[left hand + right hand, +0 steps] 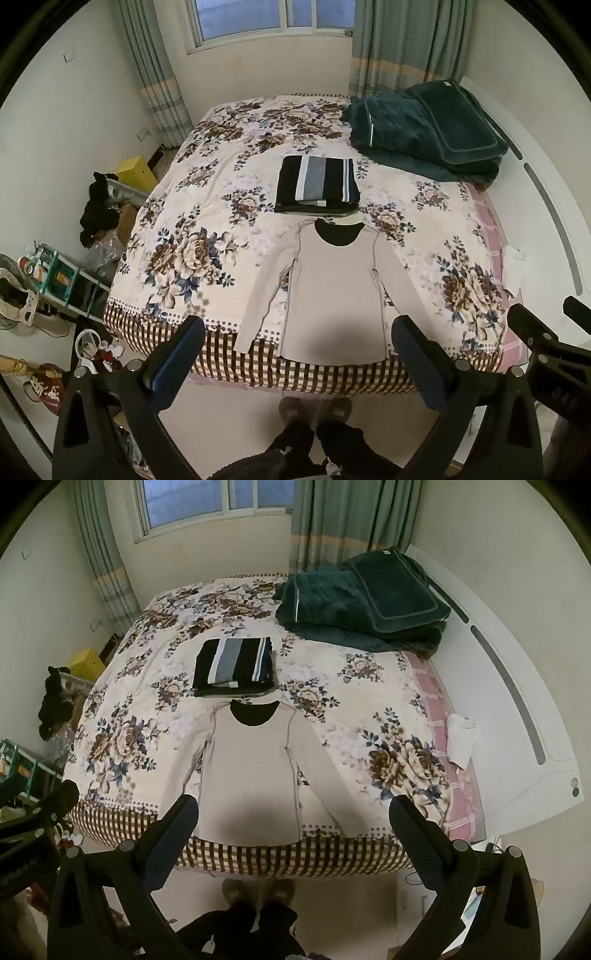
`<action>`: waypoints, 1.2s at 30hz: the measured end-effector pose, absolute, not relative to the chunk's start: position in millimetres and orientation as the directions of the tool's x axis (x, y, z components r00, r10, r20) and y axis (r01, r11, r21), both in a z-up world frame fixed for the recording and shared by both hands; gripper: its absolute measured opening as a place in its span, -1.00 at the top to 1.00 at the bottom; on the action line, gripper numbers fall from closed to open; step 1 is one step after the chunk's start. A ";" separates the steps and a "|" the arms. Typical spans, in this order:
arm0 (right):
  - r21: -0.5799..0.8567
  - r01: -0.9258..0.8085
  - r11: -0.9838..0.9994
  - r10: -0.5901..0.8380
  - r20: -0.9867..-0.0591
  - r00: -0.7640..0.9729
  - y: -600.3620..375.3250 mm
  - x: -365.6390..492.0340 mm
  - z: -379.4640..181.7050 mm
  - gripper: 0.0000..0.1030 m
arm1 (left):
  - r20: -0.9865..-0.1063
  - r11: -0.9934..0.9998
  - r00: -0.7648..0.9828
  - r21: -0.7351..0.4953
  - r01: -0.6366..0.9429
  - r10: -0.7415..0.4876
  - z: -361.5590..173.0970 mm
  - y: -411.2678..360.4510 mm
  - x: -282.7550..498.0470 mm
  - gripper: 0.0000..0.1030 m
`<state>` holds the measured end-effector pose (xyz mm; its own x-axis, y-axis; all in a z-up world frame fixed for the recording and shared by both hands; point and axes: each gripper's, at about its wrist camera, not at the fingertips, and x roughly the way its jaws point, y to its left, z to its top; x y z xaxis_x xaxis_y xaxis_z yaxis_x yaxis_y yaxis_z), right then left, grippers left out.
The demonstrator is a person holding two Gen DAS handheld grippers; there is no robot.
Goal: Fold small clothes
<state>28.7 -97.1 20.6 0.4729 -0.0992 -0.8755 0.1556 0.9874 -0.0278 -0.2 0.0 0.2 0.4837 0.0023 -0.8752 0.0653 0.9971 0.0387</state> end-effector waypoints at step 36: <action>-0.031 0.152 0.988 -0.102 -0.866 0.489 -92.6 25.8 26.2 -1.00 | -0.868 0.998 0.496 0.027 0.065 -0.009 8.9 -8.3 4.4 -1.00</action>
